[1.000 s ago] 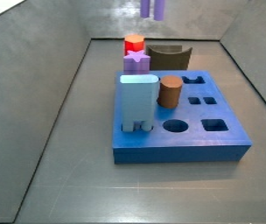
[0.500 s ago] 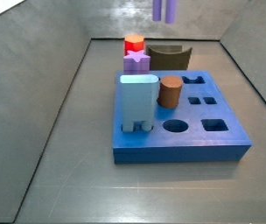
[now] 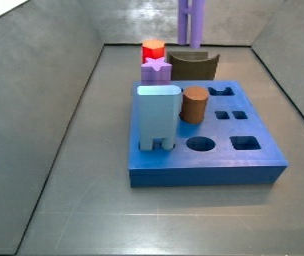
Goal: Pick up the 3 prong object. Move up. Place the 3 prong object on the fixture. Regrasp the 3 prong object. Move to above the board. Insert the 3 prong object.
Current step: Insert the 3 prong object.
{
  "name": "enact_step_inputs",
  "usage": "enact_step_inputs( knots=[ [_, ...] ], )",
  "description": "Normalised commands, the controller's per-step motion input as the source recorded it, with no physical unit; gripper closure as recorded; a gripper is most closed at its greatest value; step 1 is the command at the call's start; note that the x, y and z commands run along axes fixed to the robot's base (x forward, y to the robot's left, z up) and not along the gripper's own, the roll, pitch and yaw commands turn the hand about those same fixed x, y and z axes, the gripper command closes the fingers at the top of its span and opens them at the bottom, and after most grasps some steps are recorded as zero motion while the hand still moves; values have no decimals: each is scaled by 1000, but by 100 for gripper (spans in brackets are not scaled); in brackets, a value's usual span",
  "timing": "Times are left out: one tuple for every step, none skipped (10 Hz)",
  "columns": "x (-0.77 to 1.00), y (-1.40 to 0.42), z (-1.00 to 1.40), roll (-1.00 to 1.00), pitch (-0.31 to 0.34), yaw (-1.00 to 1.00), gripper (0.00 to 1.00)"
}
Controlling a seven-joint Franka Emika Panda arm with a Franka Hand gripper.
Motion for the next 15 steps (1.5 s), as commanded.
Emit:
enact_step_inputs(
  knots=[
    [43, 9, -314, 106, -74, -469, 100],
    [149, 60, -274, 97, -47, -417, 100],
    [123, 40, -323, 99, -30, -403, 100],
    [100, 80, -429, 127, 0, -326, 100],
    [100, 63, -403, 150, 0, -263, 100],
    [97, 91, -397, 147, 20, -237, 100],
    [91, 29, -363, 120, 1, -251, 100],
    [100, 23, -337, 93, 16, -169, 100],
    [77, 0, -311, 76, 10, 0, 100],
    [111, 0, -303, 63, 6, 0, 100],
    [26, 0, -311, 76, 4, -51, 100],
    [17, 0, -317, 74, 40, -106, 100],
    [0, -14, -266, 71, 49, -271, 100],
    [34, -14, -203, 59, 63, -331, 100],
    [0, -49, -131, 54, 59, -409, 100]
  ],
)
